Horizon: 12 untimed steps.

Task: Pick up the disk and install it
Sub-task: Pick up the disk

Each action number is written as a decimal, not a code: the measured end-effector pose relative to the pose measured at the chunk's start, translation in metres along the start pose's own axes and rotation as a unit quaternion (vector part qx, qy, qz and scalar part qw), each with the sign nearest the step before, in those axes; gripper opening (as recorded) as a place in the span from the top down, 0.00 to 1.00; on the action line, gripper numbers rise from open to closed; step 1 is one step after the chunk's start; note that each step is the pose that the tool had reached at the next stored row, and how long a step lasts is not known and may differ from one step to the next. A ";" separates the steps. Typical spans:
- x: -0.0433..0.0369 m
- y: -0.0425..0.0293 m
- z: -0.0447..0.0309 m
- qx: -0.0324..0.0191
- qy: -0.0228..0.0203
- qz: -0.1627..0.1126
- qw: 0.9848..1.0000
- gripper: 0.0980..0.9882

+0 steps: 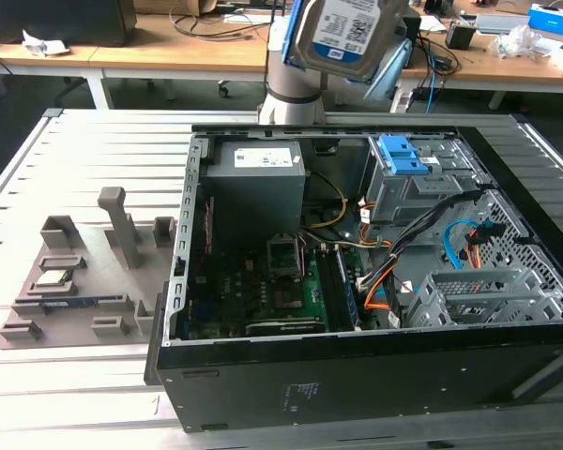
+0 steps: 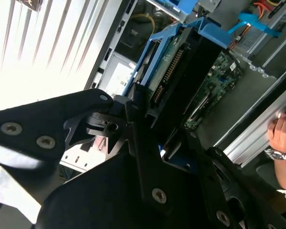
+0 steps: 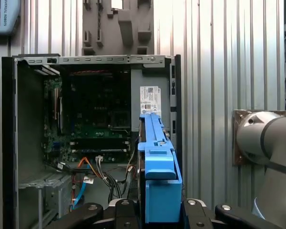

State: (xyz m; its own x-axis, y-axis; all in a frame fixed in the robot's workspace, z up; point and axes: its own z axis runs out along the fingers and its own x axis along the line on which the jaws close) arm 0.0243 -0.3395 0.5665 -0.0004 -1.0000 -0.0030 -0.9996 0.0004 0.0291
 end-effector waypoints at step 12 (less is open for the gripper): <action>-0.0005 -0.0987 -0.0028 0.000 0.000 0.000 1.000 0.70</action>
State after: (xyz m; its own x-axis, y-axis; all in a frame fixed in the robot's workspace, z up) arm 0.1231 -0.3391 0.5665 -0.0006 -1.0000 -0.0030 -0.9996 0.0005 0.0291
